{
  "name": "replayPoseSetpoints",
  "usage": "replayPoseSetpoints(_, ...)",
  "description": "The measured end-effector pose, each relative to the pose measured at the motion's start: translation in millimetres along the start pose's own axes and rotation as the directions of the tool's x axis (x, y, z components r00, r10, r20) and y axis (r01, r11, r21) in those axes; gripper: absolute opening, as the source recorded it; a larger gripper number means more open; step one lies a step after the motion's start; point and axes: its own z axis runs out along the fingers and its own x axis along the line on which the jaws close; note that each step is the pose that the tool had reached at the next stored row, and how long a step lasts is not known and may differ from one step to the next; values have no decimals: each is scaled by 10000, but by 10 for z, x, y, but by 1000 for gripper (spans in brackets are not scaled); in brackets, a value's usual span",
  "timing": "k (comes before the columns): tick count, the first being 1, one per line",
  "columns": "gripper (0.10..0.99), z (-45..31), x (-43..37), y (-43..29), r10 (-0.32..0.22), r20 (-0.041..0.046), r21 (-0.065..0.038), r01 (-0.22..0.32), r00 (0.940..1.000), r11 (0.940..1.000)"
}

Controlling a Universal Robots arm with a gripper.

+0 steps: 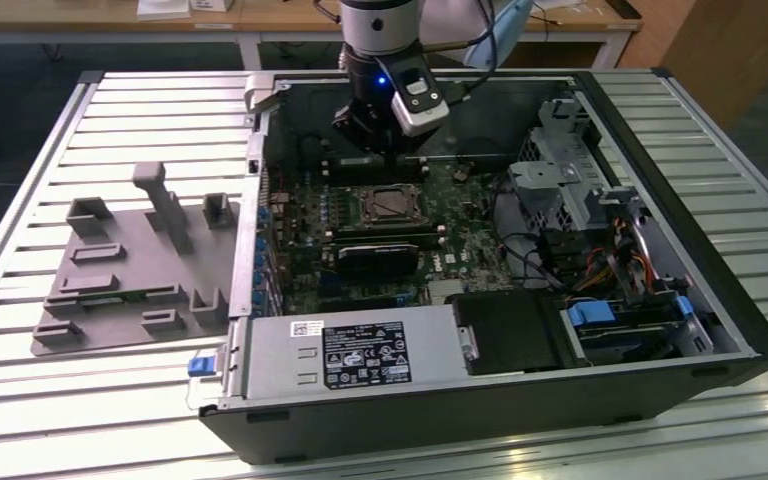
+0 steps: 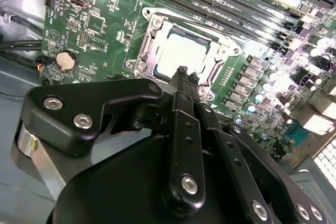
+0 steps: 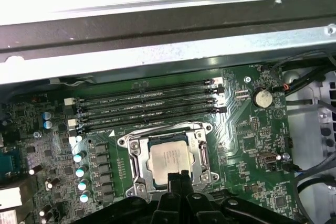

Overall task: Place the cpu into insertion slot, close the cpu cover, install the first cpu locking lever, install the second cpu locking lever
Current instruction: 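Install the second cpu locking lever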

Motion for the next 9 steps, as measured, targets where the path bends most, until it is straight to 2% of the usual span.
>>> replayPoseSetpoints(9,102,0,-4,-39,1,1,-8,-1,10000,10000)
